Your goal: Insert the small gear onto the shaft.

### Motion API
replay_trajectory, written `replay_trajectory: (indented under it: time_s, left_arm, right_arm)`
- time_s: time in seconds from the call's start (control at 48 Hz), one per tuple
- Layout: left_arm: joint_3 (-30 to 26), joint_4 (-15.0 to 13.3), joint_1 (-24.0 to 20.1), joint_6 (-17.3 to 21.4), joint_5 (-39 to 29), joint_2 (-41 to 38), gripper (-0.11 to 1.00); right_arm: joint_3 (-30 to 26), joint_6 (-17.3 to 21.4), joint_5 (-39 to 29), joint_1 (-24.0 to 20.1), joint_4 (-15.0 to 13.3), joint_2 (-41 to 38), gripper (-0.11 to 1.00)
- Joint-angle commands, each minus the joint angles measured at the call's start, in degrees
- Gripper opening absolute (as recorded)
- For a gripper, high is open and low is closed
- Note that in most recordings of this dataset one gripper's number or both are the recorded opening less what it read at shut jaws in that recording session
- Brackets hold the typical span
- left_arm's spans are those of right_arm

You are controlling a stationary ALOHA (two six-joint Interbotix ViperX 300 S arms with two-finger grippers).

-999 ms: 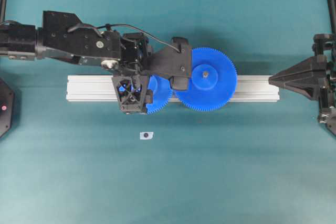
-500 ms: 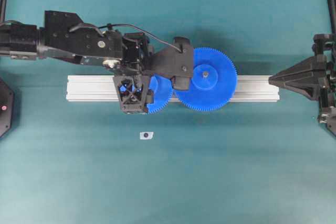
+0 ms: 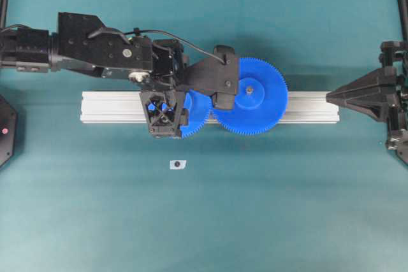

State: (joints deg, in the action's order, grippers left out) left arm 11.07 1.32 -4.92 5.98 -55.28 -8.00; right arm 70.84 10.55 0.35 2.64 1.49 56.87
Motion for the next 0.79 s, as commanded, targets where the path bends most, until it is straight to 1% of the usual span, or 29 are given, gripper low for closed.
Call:
replay_trajectory:
  time_s: [0.0, 0.083, 0.187, 0.229, 0.375, 0.5, 0.77]
  left_arm:
    - [-1.6, 0.0, 0.0, -0.1, 0.1, 1.2, 0.69]
    - [-1.5, 0.0, 0.4, 0.4, 0.7, 1.5, 0.71]
    - [-1.4, 0.0, 0.8, 1.1, 1.8, 1.6, 0.88]
    - [-1.1, 0.0, 0.8, 1.1, 2.0, 1.8, 0.91]
    - [-1.3, 0.0, 1.1, 1.1, 1.9, 1.8, 0.88]
    - [-1.8, 0.0, 1.5, 1.1, 1.9, 2.0, 0.89]
    - [-4.7, 0.0, 1.8, 1.1, 0.0, 4.7, 0.88]
  right_arm:
    - [-0.7, 0.5, 0.6, 0.1, 0.1, -0.3, 0.04]
    - [-0.7, 0.5, 0.6, 0.1, 0.1, -0.3, 0.04]
    - [-0.7, 0.5, 0.6, 0.2, 0.1, -0.3, 0.04]
    - [-0.8, 0.5, 0.6, 0.1, 0.1, -0.3, 0.04]
    - [-0.7, 0.5, 0.6, 0.1, 0.1, -0.3, 0.04]
    - [-0.8, 0.5, 0.6, 0.1, 0.1, -0.3, 0.04]
    - [-0.8, 0.6, 0.6, 0.1, 0.1, -0.3, 0.04]
